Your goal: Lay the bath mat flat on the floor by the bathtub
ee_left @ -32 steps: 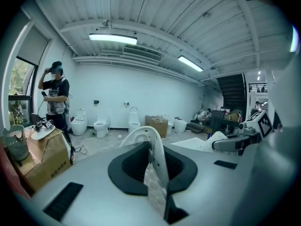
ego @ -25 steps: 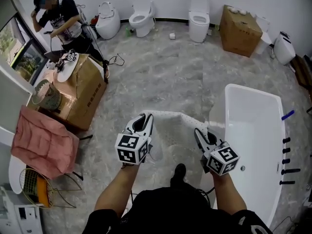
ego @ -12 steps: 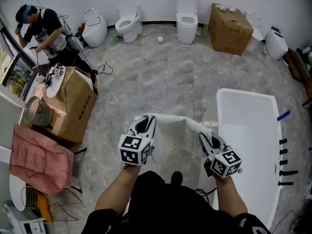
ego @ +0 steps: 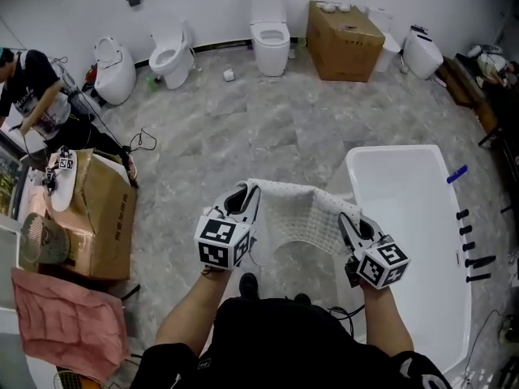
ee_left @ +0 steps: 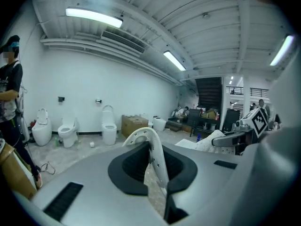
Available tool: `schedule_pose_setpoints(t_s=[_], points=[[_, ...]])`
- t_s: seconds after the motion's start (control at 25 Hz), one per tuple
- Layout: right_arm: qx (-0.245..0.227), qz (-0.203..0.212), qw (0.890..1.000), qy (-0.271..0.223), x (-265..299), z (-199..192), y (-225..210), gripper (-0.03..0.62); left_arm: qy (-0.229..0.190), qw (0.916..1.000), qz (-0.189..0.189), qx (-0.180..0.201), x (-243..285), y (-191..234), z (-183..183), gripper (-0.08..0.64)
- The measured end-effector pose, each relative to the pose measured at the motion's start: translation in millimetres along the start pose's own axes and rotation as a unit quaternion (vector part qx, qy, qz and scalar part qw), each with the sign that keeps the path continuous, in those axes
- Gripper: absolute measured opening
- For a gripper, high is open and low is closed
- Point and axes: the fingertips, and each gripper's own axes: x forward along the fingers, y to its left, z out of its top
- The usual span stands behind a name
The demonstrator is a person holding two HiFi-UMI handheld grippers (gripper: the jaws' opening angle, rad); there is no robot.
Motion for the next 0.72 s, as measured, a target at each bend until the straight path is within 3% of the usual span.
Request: schedule_pose_setpoints(t_s=[0.16,0.4,0.72], points=[[0.019,-0.042,0.999,-0.02,17.1,8.7,4.8,0.032,-0.007,0.9991,-0.036,0.019,14.1,26.1,17.5,0.026],[0.042,-0.077,0.996,-0.021,41.7,-4.2,19.3,0.032,0.013,0.9968,-0.073,0.03,31.6,61.1,14.0,0.026],[0.075,-0.097,0.992,-0.018,53.0,-9.8,-1.6,0.032,0.037,0.9935,-0.104,0.027,73.1,56.0,15.0,0.026]])
